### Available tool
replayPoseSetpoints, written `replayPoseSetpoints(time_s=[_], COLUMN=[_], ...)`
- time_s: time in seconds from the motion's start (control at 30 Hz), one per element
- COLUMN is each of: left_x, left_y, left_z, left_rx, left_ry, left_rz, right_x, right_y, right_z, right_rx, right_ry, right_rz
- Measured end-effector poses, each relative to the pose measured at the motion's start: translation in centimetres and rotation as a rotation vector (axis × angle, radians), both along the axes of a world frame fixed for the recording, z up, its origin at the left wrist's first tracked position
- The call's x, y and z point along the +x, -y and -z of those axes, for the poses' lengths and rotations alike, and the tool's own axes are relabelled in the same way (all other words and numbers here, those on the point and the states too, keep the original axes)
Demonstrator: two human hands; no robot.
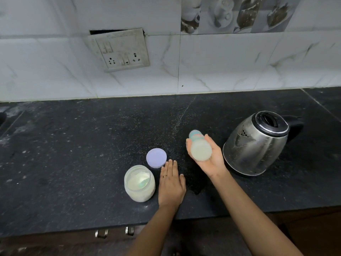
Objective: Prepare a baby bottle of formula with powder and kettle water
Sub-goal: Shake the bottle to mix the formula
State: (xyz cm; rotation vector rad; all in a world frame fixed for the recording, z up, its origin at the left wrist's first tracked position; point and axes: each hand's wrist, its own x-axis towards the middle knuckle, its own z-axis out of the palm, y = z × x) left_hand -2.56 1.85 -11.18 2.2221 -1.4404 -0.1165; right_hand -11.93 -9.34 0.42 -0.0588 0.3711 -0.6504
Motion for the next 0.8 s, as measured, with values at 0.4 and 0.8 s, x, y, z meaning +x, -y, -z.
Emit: replayPoseSetpoints(time_s=[0.4,0.8], left_x=[0.0,0.0], left_y=[0.0,-0.1], left_z=[0.2,0.1], left_rx=[0.011,0.023], left_ry=[0.011,0.004], left_rz=[0.002,0.004], right_x=[1.3,1.0], right_y=[0.2,0.4], right_z=[-1.2,-1.9], right_rx=[0.266,0.245], right_ry=[-0.012,-0.094], right_rz=[0.206,0.193])
